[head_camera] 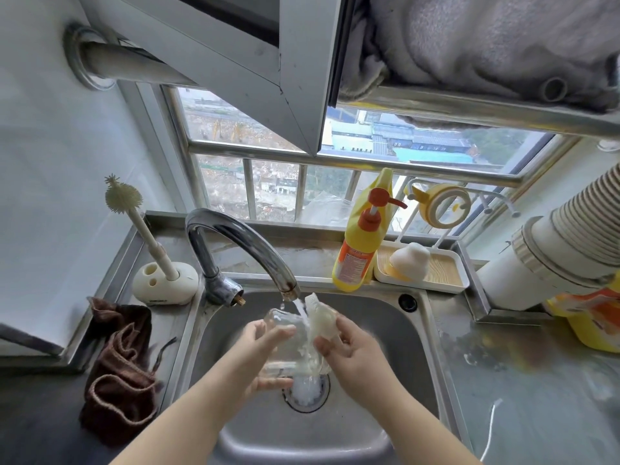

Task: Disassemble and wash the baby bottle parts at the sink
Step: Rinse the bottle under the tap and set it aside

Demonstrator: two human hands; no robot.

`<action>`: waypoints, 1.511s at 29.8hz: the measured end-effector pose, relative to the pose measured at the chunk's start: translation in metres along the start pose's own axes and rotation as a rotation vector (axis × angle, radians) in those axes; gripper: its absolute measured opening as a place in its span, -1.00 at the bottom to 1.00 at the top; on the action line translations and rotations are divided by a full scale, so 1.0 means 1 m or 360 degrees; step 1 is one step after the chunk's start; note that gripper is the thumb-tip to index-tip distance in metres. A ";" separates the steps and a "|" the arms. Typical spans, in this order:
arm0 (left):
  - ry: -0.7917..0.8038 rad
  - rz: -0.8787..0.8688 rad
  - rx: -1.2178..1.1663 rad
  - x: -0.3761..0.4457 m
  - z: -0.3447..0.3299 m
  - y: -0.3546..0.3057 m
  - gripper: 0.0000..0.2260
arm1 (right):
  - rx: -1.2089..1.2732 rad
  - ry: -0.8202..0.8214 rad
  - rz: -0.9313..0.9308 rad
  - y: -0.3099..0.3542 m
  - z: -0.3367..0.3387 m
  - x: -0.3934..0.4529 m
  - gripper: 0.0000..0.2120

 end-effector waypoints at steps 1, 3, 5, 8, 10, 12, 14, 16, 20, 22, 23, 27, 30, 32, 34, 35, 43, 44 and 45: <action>-0.0026 0.0024 -0.0004 0.002 0.002 0.001 -0.27 | -0.0060 0.0010 0.0039 0.001 -0.002 -0.003 -0.61; -0.0096 0.0007 0.0073 0.004 0.006 0.001 -0.21 | -0.0305 0.0055 0.0098 0.002 -0.002 -0.006 -0.63; -0.0205 -0.0064 0.0205 0.003 0.011 -0.001 -0.29 | -0.0577 0.0155 0.0080 -0.006 0.005 -0.005 -0.51; -0.0250 -0.0248 0.0569 0.000 0.003 -0.003 -0.34 | -0.0696 0.0092 0.0020 -0.003 0.011 0.003 -0.52; -0.0296 -0.0387 0.0734 -0.001 -0.006 -0.005 -0.33 | -0.0648 0.0062 0.0124 0.013 0.000 0.005 -0.62; -0.0337 -0.0446 0.0711 -0.003 -0.007 -0.009 -0.35 | -0.0648 0.0065 0.0195 0.021 -0.006 0.004 -0.63; -0.0384 -0.0518 0.0720 -0.006 -0.003 -0.011 -0.36 | -0.0759 0.0082 0.0139 0.013 0.003 0.003 -0.64; -0.0401 -0.0593 0.0775 -0.006 -0.002 -0.009 -0.36 | -0.0772 0.0045 0.0036 0.003 0.015 0.005 -0.65; -0.0343 -0.0595 0.0787 0.001 -0.006 -0.008 -0.33 | -0.0385 0.0003 0.0174 0.017 -0.008 0.006 -0.63; -0.0323 -0.0632 0.0763 0.001 -0.002 -0.010 -0.33 | -0.0462 -0.0015 0.0173 0.016 -0.009 0.006 -0.61; -0.0313 -0.0660 0.0758 0.000 0.000 -0.009 -0.34 | -0.0565 -0.0007 0.0124 0.012 -0.004 0.007 -0.62; -0.0185 -0.0756 0.0696 -0.006 -0.002 -0.003 -0.35 | -0.0365 -0.0058 -0.0148 -0.002 0.010 0.012 -0.65; -0.0098 -0.0710 0.0619 -0.008 0.000 -0.004 -0.28 | 0.0029 -0.0084 -0.0220 -0.004 -0.001 0.014 -0.59; -0.0016 -0.0574 0.0536 -0.004 0.004 -0.002 -0.21 | 0.0165 -0.0109 -0.0224 -0.006 -0.005 0.015 -0.53; -0.0011 -0.0383 0.0461 0.004 0.007 0.001 -0.11 | 0.0208 -0.0128 -0.0218 -0.008 -0.006 0.014 -0.46; -0.0054 -0.0267 0.0357 0.009 0.009 0.004 -0.04 | 0.0230 -0.0137 -0.0207 -0.009 -0.006 0.013 -0.44; -0.0030 0.0299 0.0003 0.007 -0.001 0.013 -0.37 | 0.0055 -0.0099 0.0006 -0.005 -0.007 0.002 -0.51; -0.0109 0.0217 0.0032 0.010 0.002 0.010 -0.40 | -0.0123 -0.0053 0.0035 -0.001 -0.004 0.002 -0.54; -0.0197 0.0114 0.0124 0.012 0.006 0.008 -0.41 | -0.0357 -0.0008 0.0048 0.001 0.000 0.002 -0.58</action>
Point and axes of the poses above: each hand's wrist, its own x-axis towards the middle knuckle, its own z-axis out of the back of the hand, y = z × x, the point moved 4 cm from there along x, towards the middle knuckle, and after that the axes turned 7 degrees about x, right-handed, at the moved point
